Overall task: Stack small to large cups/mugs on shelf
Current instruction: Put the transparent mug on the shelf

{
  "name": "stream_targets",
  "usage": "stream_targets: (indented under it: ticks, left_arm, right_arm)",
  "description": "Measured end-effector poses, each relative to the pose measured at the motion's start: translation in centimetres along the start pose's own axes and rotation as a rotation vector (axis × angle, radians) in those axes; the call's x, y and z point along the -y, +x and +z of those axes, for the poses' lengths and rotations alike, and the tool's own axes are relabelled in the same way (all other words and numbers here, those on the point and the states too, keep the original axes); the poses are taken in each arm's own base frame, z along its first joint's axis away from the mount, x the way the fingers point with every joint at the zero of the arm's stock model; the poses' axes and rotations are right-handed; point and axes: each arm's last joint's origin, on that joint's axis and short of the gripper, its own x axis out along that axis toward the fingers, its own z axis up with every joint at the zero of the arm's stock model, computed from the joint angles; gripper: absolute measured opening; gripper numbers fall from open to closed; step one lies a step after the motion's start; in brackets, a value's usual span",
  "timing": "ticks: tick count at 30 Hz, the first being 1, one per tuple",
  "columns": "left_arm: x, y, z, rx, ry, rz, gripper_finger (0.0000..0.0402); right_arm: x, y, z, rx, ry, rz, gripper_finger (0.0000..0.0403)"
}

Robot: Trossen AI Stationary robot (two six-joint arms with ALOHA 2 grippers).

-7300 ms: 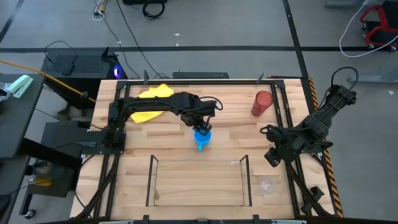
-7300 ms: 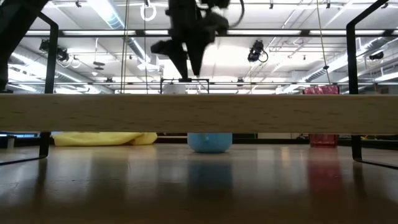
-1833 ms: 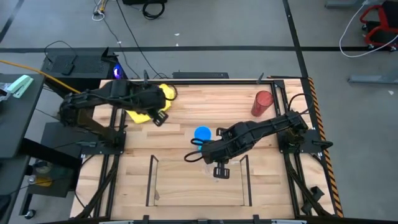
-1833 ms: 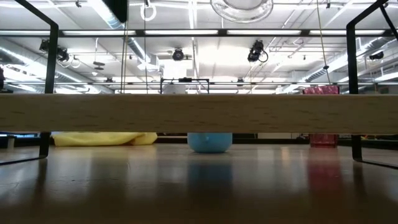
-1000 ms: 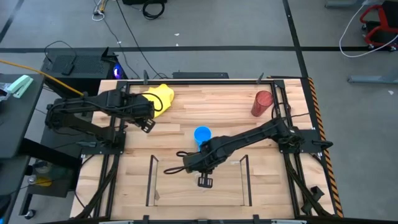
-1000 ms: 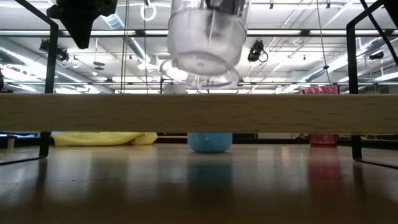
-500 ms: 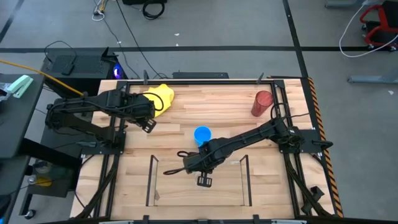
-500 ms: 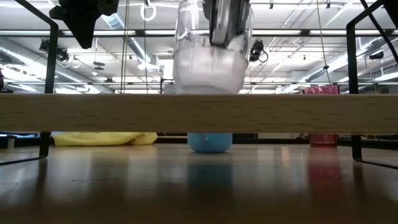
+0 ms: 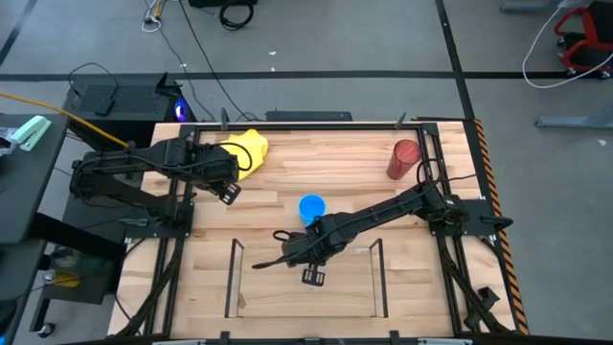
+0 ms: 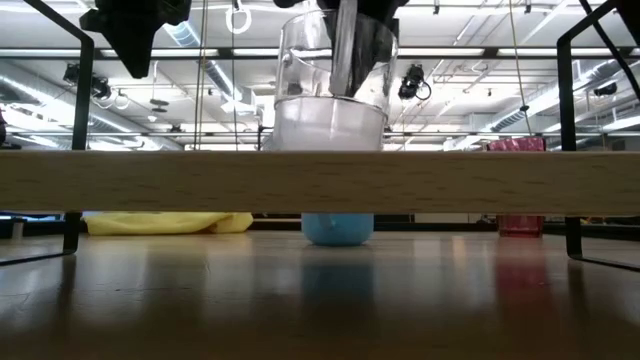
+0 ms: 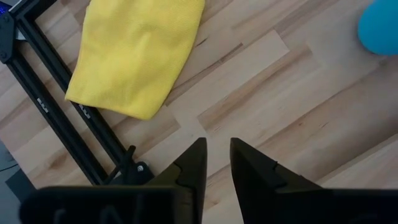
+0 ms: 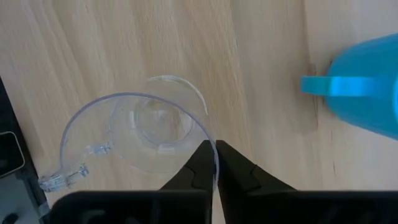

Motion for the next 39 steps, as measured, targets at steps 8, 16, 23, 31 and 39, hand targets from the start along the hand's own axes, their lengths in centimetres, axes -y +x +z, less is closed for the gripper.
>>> stream_targets:
  ticks: [8, 16, 23, 31, 39]
  left_arm:
    - [0.0, 0.0, 0.0, 0.000, 0.000, 0.000, 0.0083]
    - [1.5, -0.3, 0.1, 0.051, 0.004, -0.128, 0.0091]
    - [5.8, -1.8, -0.1, 0.130, 0.028, -0.503, 0.0088]
    - [11.2, -1.0, -1.9, 0.094, 0.144, -0.629, 0.0068]
    - [16.5, 1.7, -3.1, -0.060, 0.245, -0.687, 0.0066]
  right_arm:
    - [-0.2, 0.0, 0.3, 0.027, -0.001, 0.020, 0.0072]
    - [0.2, -2.9, -0.2, 0.075, -0.004, 0.049, 0.0092]
    - [2.0, -11.3, -4.9, 0.163, 0.079, -0.065, 0.0087]
    - [3.0, -17.1, -11.3, 0.337, 0.283, -0.135, 0.0088]
    - [4.3, -13.9, -17.0, 0.211, 0.470, -0.181, 0.0088]
